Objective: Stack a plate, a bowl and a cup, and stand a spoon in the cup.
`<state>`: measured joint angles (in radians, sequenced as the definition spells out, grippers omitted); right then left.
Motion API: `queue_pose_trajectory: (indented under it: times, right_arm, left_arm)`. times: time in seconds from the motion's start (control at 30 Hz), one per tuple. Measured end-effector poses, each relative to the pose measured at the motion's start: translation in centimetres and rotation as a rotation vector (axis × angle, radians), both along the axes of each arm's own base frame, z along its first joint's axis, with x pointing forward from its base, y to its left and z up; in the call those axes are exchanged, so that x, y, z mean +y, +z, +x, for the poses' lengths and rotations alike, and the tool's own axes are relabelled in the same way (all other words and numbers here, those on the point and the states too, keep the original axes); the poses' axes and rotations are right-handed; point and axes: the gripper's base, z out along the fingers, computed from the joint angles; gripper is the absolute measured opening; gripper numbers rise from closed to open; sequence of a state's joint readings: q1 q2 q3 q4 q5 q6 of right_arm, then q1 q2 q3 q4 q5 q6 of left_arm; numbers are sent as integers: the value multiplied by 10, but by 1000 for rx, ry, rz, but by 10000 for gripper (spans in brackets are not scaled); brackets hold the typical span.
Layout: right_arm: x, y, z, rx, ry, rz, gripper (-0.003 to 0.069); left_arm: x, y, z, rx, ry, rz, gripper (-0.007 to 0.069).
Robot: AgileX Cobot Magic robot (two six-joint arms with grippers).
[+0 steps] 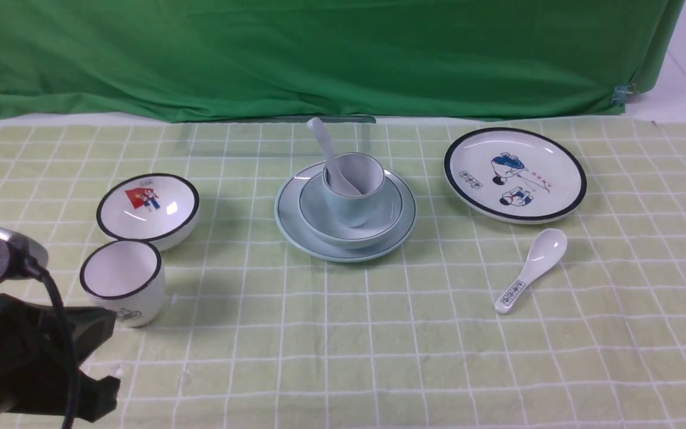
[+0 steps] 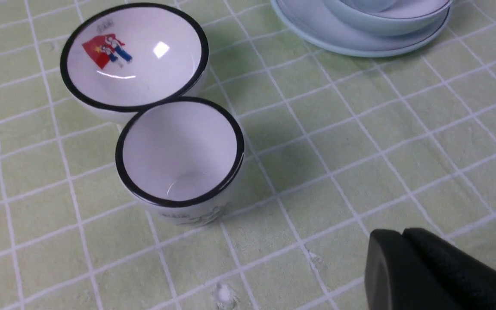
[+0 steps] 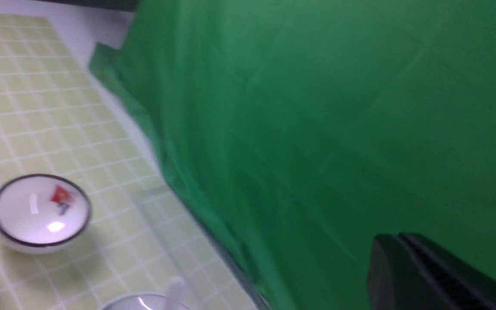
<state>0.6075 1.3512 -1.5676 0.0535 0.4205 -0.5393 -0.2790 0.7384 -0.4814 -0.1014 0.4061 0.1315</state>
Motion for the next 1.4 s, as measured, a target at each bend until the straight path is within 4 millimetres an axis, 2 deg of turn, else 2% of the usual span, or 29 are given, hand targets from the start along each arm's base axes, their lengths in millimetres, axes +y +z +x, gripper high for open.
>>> queue_pose_trajectory:
  times: [0.03, 0.1, 0.13, 0.17, 0.2, 0.33, 0.43, 0.57, 0.73, 0.93, 0.97, 1.03, 1.23, 1.4]
  right_arm:
    - [-13, 3, -15, -25, -23, 23, 10]
    - [-31, -9, -37, -43, -48, 45, 10]
    - [-31, -9, -37, -50, -48, 49, 10]
    - [-44, -25, -55, -67, -49, 74, 10]
    - [-50, -35, -64, -78, -47, 86, 10]
    - [-73, -98, -101, -83, -25, 176, 10]
    - [-81, -142, -115, -54, -11, 226, 10]
    - [-85, -190, -123, 22, -4, 274, 13]
    - [-90, -233, -129, 126, -24, 279, 9]
    - [-100, -257, -134, 149, -84, 394, 8]
    - [-106, -265, -139, 96, -97, 424, 8]
    - [-113, -270, -145, 27, -110, 473, 8]
    - [-134, -269, -154, -5, -232, 513, 8]
    - [-152, -279, -165, 45, -375, 460, 8]
  left_arm:
    - [0, 1, 0, -8, 1, -2, -31]
    - [0, 2, 1, -22, 2, -6, -31]
    - [0, 2, 1, -24, 2, -6, -31]
    - [0, 3, 2, -37, 4, -10, -31]
    - [0, 4, 2, -45, 5, -12, -31]
    - [0, 4, 3, -52, 5, -14, -31]
    - [0, 4, 3, -51, 5, -14, -31]
    - [0, 4, 3, -52, 5, -14, -31]
    - [0, 4, 3, -52, 5, -14, -30]
    - [0, 4, 3, -52, 5, -14, -30]
    - [0, 4, 3, -53, 6, -14, -30]
    - [0, 4, 3, -53, 5, -13, -30]
    - [1, 3, 3, -60, -1, 19, -30]
    - [1, 1, 3, -59, -7, 40, -29]
